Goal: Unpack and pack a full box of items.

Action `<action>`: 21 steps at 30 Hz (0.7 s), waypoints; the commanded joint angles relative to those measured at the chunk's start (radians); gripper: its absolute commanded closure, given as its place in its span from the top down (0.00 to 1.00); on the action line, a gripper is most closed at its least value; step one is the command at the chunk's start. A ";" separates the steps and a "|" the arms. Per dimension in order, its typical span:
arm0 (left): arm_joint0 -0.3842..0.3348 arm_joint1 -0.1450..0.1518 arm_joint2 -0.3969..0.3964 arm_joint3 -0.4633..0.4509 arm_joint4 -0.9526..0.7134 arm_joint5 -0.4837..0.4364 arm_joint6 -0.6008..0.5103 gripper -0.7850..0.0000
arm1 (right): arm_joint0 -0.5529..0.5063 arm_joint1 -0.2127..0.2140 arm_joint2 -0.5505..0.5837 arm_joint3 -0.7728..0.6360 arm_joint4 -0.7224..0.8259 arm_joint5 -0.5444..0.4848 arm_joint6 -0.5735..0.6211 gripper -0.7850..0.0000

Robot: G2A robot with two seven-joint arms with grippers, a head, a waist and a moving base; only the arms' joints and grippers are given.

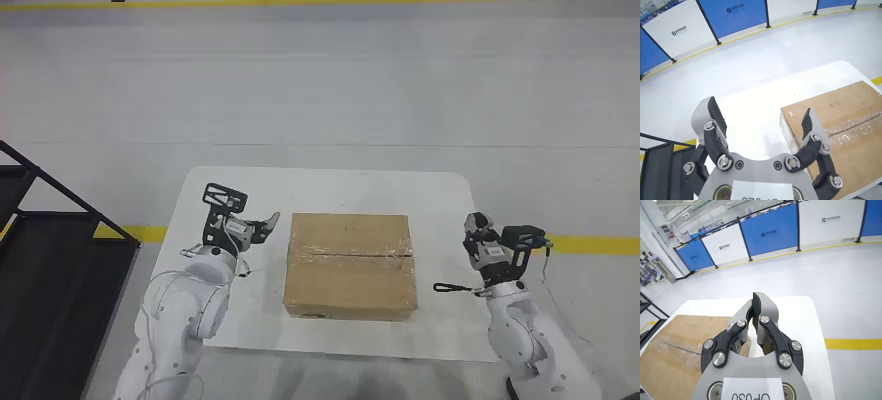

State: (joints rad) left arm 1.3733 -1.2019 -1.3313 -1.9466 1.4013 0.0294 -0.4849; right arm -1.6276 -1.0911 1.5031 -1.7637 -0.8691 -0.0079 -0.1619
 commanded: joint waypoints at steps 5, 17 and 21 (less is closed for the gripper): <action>0.016 -0.001 -0.011 -0.002 0.009 0.007 -0.004 1.00 | -0.153 0.002 0.090 -0.142 -0.011 0.083 0.055 0.00; 0.024 -0.009 0.008 0.012 0.038 0.049 -0.024 1.00 | -0.248 -0.004 0.164 -0.203 -0.030 0.096 0.126 0.42; 0.024 -0.009 0.008 0.012 0.038 0.049 -0.024 1.00 | -0.245 -0.004 0.164 -0.199 -0.030 0.091 0.130 0.23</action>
State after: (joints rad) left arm 1.3968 -1.2108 -1.3237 -1.9349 1.4390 0.0788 -0.5090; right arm -1.8723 -1.0954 1.6668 -1.9628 -0.8990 0.0828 -0.0323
